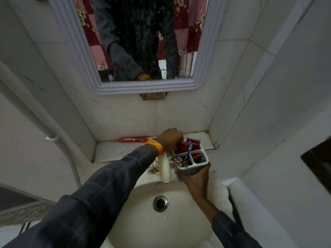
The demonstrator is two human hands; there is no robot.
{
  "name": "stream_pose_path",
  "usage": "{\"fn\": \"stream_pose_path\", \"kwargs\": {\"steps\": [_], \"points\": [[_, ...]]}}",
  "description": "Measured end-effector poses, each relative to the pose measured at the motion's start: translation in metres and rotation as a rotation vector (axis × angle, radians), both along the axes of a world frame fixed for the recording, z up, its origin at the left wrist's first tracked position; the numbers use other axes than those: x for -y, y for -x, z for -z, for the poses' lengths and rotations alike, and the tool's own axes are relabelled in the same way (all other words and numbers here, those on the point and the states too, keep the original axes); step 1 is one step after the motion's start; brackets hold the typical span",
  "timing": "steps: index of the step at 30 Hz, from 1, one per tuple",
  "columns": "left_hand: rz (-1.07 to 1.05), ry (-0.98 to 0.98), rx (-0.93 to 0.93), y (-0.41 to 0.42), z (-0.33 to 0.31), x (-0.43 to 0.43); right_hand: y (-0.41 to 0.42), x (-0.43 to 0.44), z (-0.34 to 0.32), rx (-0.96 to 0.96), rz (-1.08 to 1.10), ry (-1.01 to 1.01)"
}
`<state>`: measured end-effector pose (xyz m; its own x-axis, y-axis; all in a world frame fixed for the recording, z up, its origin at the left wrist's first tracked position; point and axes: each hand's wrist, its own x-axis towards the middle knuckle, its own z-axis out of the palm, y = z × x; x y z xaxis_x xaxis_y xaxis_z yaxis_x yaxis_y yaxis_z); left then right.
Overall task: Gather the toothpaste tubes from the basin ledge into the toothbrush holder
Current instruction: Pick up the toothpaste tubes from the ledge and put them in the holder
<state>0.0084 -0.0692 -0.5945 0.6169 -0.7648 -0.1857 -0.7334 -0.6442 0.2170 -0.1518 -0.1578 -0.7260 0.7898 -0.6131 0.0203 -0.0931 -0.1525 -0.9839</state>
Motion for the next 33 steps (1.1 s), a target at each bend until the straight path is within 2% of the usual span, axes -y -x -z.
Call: {"fn": "stream_pose_path", "kwargs": {"steps": [4,7,10,11,13,18,23,26,30,33], "points": [[0.002,-0.052,-0.053,-0.002,0.008,0.007,0.0,0.0,0.0,-0.003,-0.002,-0.001],[-0.046,0.073,-0.164,-0.014,0.0,-0.003,0.0,0.002,0.0,-0.003,-0.008,-0.013],[-0.156,0.221,-0.355,-0.035,-0.013,-0.032,0.001,0.003,0.002,-0.011,-0.015,-0.022],[-0.205,0.241,-0.357,-0.043,-0.011,-0.043,0.002,0.003,0.002,-0.01,-0.014,-0.023],[-0.309,0.24,-0.255,-0.058,0.004,-0.068,0.002,0.002,0.003,-0.014,-0.01,-0.025],[-0.488,0.067,-0.054,-0.069,0.065,-0.117,0.0,0.003,0.007,-0.021,0.015,-0.02],[-0.49,-0.015,0.091,-0.078,0.104,-0.139,0.0,0.004,0.014,-0.028,0.014,0.007],[-0.404,-0.163,0.229,-0.085,0.113,-0.135,0.001,0.003,0.014,-0.018,0.006,0.016],[-0.385,-0.222,0.256,-0.084,0.121,-0.136,0.002,0.002,0.01,-0.011,-0.005,0.007],[-0.467,-0.046,0.135,-0.078,0.102,-0.135,0.002,-0.001,0.006,0.002,0.006,-0.047]]}}
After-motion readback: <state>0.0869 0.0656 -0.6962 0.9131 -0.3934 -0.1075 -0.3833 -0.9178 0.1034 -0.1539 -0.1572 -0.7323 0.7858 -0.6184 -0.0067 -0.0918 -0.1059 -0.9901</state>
